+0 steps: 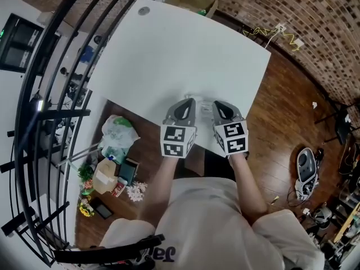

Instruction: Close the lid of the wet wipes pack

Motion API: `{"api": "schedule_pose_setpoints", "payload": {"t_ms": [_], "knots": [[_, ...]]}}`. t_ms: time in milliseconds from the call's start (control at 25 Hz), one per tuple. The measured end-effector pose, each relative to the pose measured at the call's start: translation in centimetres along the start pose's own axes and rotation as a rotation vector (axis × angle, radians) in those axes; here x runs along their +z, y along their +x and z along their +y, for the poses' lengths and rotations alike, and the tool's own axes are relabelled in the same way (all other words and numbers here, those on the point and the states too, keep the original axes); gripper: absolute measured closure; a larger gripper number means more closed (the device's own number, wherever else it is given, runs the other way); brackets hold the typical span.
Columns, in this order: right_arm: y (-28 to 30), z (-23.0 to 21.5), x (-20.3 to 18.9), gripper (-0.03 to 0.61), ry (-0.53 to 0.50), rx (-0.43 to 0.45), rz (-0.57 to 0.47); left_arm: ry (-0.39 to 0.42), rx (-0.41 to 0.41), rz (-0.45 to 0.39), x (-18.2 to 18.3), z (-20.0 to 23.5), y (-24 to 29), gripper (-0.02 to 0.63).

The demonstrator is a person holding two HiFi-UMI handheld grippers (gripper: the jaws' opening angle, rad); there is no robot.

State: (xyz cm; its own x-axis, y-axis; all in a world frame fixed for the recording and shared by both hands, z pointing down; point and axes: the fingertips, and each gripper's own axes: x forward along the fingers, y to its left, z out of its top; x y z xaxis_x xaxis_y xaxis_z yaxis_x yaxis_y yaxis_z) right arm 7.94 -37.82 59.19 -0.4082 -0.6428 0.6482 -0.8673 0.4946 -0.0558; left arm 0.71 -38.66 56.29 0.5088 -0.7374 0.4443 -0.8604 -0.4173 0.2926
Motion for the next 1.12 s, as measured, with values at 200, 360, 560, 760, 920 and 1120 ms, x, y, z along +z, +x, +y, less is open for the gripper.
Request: {"api": "schedule_pose_setpoints", "payload": {"t_ms": [200, 360, 560, 760, 920, 1120], "knots": [[0.6, 0.2, -0.7, 0.588, -0.008, 0.004, 0.028, -0.012, 0.010, -0.001, -0.1, 0.9, 0.2, 0.598], [1.1, 0.6, -2.4, 0.588, -0.012, 0.012, 0.076, -0.017, 0.011, 0.000, -0.2, 1.1, 0.3, 0.598], [1.3, 1.6, -4.1, 0.588, -0.004, 0.019, 0.113, -0.021, 0.001, 0.012, -0.9, 1.1, 0.3, 0.598], [1.6, 2.1, -5.4, 0.588, -0.003, 0.027, 0.136, -0.019, -0.010, 0.027, -1.8, 0.8, 0.6, 0.598], [1.7, 2.2, -6.4, 0.588, -0.014, 0.036, 0.155, -0.020, -0.006, 0.031, -2.0, 0.6, 0.7, 0.598], [1.9, 2.3, -7.1, 0.588, -0.005, 0.045, 0.174, -0.026, 0.002, 0.039, -2.4, 0.9, 0.8, 0.598]]}}
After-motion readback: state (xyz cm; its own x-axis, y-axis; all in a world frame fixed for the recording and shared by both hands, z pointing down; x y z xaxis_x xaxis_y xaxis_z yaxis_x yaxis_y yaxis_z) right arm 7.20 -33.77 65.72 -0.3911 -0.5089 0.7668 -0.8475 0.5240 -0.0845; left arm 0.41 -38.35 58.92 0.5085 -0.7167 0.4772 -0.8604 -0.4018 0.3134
